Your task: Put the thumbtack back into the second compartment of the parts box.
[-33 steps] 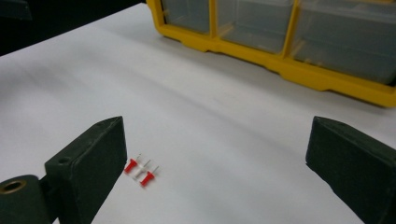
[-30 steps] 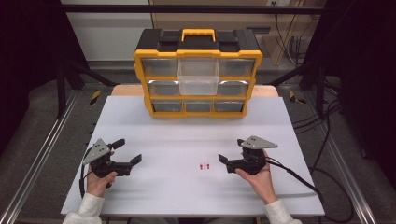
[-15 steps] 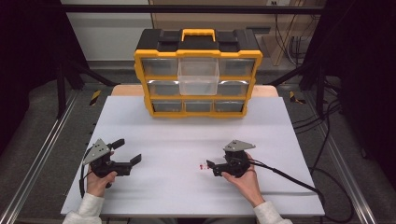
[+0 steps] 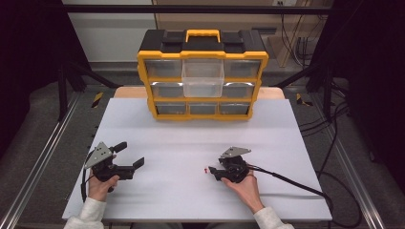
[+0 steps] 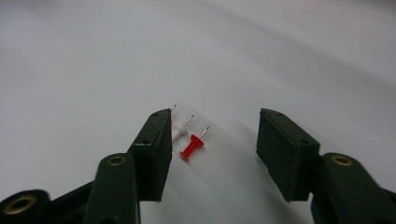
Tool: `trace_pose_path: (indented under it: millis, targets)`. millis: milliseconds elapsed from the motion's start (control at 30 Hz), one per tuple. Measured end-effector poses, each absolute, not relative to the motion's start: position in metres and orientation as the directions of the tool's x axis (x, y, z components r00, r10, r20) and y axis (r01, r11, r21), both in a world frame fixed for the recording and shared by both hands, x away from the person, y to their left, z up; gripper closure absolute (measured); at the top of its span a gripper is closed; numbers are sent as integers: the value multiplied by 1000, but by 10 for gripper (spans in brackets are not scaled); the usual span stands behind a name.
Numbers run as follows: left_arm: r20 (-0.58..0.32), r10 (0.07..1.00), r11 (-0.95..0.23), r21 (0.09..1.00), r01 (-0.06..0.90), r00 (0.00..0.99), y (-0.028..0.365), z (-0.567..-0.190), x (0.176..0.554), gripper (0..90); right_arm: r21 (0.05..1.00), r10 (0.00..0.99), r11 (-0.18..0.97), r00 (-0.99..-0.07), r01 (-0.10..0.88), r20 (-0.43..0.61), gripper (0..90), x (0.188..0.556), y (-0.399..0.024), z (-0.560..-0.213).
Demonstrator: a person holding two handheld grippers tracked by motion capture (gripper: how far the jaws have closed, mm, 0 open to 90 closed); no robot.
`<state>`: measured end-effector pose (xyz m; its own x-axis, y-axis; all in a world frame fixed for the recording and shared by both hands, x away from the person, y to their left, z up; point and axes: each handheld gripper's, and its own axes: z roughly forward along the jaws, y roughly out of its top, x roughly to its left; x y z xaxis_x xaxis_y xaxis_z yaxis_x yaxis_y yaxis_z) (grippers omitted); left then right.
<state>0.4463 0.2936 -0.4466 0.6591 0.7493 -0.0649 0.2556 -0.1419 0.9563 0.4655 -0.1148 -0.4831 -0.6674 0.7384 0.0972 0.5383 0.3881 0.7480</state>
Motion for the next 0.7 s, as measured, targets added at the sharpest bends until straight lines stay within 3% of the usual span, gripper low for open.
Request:
trace_pose_path:
  millis: [433,700]
  targets:
    - [-65,752,-141,956,256,656,294,-447,447,40,734,720,412,-687,541,102,715,464,-112,-485]
    - [-62,753,-142,957,254,655,294,-446,446,41,731,721,418,-687,540,95,794,465,-113,-485]
